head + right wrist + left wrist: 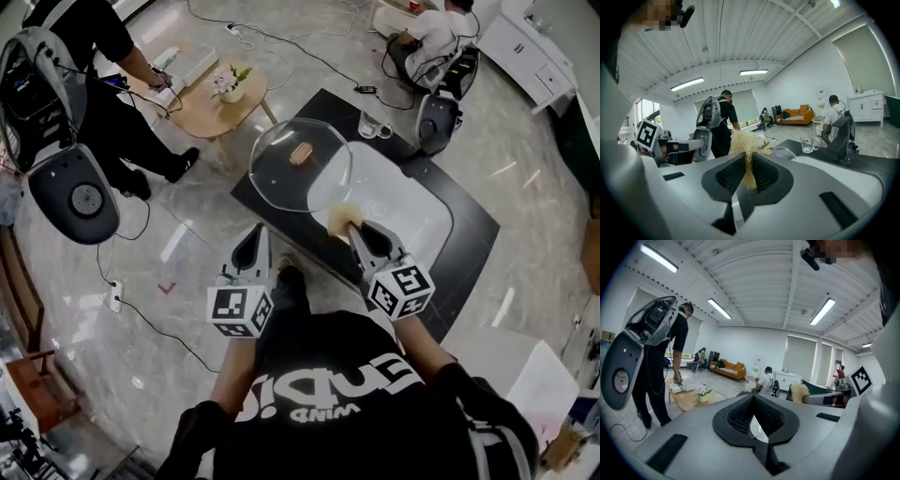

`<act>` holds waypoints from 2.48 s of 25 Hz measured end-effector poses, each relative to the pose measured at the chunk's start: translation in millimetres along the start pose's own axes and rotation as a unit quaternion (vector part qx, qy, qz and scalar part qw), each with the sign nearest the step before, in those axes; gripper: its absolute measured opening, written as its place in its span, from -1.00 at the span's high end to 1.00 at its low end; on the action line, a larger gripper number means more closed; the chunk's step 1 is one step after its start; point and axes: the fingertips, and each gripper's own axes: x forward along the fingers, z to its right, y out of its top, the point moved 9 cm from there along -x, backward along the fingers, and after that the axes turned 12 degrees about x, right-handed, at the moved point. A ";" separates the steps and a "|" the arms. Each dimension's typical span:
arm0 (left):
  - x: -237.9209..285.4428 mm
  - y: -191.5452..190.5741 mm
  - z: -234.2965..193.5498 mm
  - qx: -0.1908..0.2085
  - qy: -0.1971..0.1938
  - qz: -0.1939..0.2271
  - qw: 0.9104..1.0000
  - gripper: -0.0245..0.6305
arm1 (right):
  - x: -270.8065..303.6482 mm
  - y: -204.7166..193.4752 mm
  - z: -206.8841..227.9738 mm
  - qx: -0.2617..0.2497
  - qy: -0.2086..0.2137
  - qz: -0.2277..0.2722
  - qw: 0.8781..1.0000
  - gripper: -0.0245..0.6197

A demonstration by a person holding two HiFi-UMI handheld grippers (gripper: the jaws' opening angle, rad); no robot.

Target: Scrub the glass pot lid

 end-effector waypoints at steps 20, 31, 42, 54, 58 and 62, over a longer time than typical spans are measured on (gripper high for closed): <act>124.4 39.9 -68.3 0.041 -0.122 -0.008 0.992 0.88 | 60.4 55.0 18.2 0.029 -0.112 0.059 0.992 0.81; 140.5 48.8 -51.7 0.073 -0.116 0.002 0.990 0.88 | 58.0 69.3 41.4 0.028 -0.101 0.071 0.992 0.81; 161.2 48.1 -49.0 0.061 -0.123 -0.017 0.990 0.24 | 55.2 67.1 54.4 0.039 -0.102 0.072 0.991 0.81; 203.9 27.0 -38.0 0.084 -0.162 -0.084 0.980 0.13 | 46.0 65.6 64.4 0.051 -0.124 0.084 0.987 0.81; 224.2 12.4 -37.1 0.104 -0.164 -0.109 0.975 0.13 | 42.4 64.7 64.0 0.055 -0.133 0.087 0.986 0.81; 249.6 -8.9 -35.2 0.118 -0.168 -0.135 0.969 0.16 | 41.5 61.0 66.0 0.059 -0.141 0.086 0.985 0.81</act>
